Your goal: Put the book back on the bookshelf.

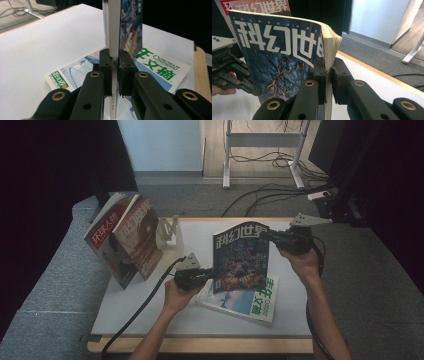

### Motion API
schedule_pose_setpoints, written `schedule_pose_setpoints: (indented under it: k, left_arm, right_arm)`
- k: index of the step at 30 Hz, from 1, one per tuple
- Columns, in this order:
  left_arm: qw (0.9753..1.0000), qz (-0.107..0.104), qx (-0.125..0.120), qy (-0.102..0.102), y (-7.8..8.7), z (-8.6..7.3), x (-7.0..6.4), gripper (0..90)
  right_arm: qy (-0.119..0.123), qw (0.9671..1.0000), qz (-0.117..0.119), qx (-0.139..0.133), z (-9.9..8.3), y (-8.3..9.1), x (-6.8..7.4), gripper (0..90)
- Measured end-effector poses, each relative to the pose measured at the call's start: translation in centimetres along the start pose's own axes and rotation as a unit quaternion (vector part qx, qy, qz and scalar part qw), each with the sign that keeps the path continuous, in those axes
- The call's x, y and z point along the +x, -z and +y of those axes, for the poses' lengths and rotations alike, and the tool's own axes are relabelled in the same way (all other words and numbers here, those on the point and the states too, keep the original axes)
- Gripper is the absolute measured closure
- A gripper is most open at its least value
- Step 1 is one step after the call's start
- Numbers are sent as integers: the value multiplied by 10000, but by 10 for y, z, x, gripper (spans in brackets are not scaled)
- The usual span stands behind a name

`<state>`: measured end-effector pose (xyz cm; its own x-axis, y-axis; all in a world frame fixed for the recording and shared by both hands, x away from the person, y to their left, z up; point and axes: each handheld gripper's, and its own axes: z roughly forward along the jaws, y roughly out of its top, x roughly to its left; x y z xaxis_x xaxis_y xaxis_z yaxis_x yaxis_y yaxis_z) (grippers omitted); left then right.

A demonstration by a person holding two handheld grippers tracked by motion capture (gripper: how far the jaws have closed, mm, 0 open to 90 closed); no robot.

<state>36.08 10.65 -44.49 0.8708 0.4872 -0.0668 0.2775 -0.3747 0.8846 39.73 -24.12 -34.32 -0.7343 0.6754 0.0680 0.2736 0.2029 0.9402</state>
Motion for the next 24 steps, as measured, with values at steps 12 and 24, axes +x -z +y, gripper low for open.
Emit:
schedule_pose_setpoints:
  k: [12,24]
  left_arm:
    - [9996,151,-12,-255,1,-3,-5,834]
    - [9997,-88,-3,-208,3,5,-7,740]
  right_arm:
    - [83,9999,53,-99,-5,6,2,798]
    - [129,9998,111,-141,-6,10,7,776]
